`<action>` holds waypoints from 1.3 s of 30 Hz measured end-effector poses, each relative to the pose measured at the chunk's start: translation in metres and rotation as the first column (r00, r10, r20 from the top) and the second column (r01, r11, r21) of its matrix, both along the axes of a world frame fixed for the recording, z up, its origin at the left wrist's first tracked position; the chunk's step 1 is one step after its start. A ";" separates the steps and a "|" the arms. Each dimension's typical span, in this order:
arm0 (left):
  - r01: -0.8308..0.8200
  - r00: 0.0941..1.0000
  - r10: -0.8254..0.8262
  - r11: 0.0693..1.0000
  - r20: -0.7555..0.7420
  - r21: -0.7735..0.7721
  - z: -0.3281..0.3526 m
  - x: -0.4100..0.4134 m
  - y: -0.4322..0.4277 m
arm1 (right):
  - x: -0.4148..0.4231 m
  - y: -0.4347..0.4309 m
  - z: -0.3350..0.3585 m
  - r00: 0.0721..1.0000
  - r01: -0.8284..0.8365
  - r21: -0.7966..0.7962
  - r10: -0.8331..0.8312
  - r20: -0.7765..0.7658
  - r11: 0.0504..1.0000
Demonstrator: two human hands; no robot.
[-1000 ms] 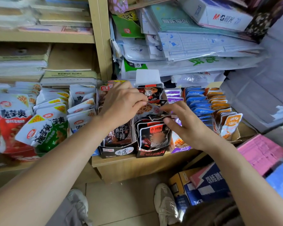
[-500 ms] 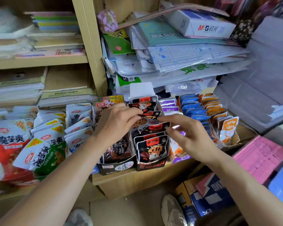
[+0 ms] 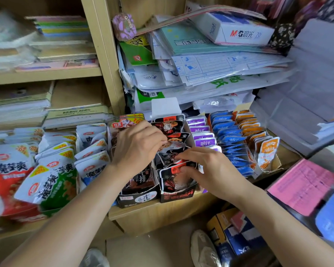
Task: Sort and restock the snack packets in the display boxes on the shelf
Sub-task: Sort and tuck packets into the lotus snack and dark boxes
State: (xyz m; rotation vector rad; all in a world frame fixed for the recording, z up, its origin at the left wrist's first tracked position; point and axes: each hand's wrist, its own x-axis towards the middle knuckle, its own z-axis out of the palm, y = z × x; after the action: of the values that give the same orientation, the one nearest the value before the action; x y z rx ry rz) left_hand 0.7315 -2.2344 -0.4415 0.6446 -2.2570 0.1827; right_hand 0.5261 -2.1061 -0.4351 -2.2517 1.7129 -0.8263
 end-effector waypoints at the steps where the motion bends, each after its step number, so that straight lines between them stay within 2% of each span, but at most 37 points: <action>1: -0.008 1.000 0.008 1.000 -0.025 -0.003 -0.001 0.000 0.000 | 0.000 0.002 0.001 1.000 -0.003 -0.003 0.003 -0.008 1.000; 7: -0.117 0.977 0.120 0.993 -0.176 0.029 0.019 -0.001 0.010 | -0.003 0.006 0.004 1.000 -0.010 0.027 0.010 0.004 1.000; 10: -0.088 0.957 0.094 0.996 -0.274 0.035 0.024 0.004 0.006 | -0.004 0.004 0.002 1.000 -0.017 0.056 0.018 -0.014 0.998; 15: -0.102 0.921 0.119 0.993 -0.372 0.065 0.023 0.009 0.008 | 0.003 -0.003 -0.006 0.980 0.075 0.112 -0.053 -0.192 0.991; 18: -0.095 0.836 0.160 0.984 -0.525 0.148 0.030 0.012 0.010 | 0.002 -0.001 -0.006 0.971 0.112 0.126 -0.082 -0.224 0.986; 20: -0.051 0.773 0.180 0.973 -0.608 0.224 0.035 0.015 0.012 | -0.001 0.002 -0.004 0.990 0.100 0.179 -0.080 -0.117 0.979; 22: 0.042 0.734 0.208 0.936 -0.647 0.348 0.036 0.016 0.014 | -0.004 0.002 -0.001 0.983 0.076 0.242 -0.113 0.144 0.967; 24: 0.152 0.711 0.222 0.878 -0.667 0.454 0.035 0.013 0.018 | -0.005 -0.002 0.003 0.885 0.072 0.267 -0.185 0.427 0.961; 25: 0.205 0.699 0.226 0.846 -0.679 0.493 0.034 0.010 0.021 | -0.006 -0.005 0.003 0.827 0.107 0.250 -0.225 0.514 0.962; 28: 0.321 0.671 0.251 0.749 -0.698 0.579 0.033 0.003 0.026 | -0.005 -0.012 0.008 0.658 0.212 0.209 -0.297 0.692 0.955; 30: 0.372 0.675 0.267 0.683 -0.688 0.629 0.031 -0.001 0.029 | -0.009 -0.016 0.011 0.525 0.186 0.178 -0.251 0.813 0.966; 32: 0.436 0.675 0.258 0.616 -0.691 0.656 0.031 -0.006 0.033 | -0.013 -0.020 0.015 0.417 0.130 0.126 -0.170 0.893 0.983; 34: 0.487 0.683 0.226 0.568 -0.694 0.664 0.031 -0.010 0.036 | -0.017 -0.024 0.016 0.351 0.112 0.078 -0.113 0.930 0.991; 36: 0.454 0.747 0.171 0.575 -0.643 0.681 0.030 -0.012 0.038 | -0.024 -0.026 0.016 0.333 0.145 0.042 -0.089 0.939 0.989; 39: 0.254 0.880 0.163 0.632 -0.447 0.732 0.025 -0.011 0.040 | -0.040 -0.027 0.022 0.373 0.221 -0.013 -0.072 0.925 0.975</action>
State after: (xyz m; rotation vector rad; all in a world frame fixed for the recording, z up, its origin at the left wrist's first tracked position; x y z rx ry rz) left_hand 0.7200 -2.1946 -0.4166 0.9383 -1.7708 -0.9628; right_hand 0.4858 -2.1333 -0.4128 -1.1246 1.2402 -1.8319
